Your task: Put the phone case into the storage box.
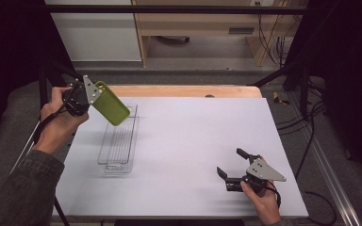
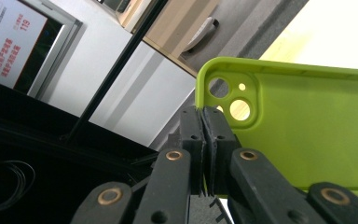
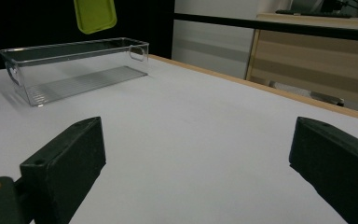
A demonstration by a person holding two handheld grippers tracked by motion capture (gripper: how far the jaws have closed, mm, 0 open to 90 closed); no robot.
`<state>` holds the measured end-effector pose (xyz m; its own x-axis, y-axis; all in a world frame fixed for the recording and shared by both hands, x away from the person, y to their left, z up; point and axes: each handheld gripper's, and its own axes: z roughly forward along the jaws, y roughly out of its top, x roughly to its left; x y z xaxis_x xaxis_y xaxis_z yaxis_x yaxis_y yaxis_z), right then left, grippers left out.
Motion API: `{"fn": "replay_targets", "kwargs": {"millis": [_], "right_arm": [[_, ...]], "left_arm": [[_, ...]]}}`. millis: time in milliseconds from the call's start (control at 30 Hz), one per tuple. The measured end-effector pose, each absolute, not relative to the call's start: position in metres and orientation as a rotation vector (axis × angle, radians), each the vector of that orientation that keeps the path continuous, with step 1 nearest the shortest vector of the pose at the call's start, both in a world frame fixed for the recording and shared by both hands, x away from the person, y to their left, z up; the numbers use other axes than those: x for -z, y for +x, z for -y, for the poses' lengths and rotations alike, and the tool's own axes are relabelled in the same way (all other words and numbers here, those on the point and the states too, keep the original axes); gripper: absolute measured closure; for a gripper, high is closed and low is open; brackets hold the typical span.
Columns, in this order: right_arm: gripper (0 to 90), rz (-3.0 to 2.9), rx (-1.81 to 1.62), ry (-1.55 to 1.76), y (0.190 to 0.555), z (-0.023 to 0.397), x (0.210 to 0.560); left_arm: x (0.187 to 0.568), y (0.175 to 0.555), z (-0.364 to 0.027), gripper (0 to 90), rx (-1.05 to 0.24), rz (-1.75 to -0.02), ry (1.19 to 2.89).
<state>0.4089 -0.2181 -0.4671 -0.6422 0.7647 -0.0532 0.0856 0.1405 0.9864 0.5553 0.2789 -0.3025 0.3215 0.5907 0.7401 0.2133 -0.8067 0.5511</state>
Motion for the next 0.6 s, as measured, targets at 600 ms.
{"fn": "replay_targets", "kwargs": {"millis": [600], "right_arm": [[3.9, -1.851, -1.546, 0.813, 0.409, 0.219, 0.467]], "left_arm": [[0.318, 0.565, -0.265, 87.1, -1.545, -0.592, 2.353]]}}
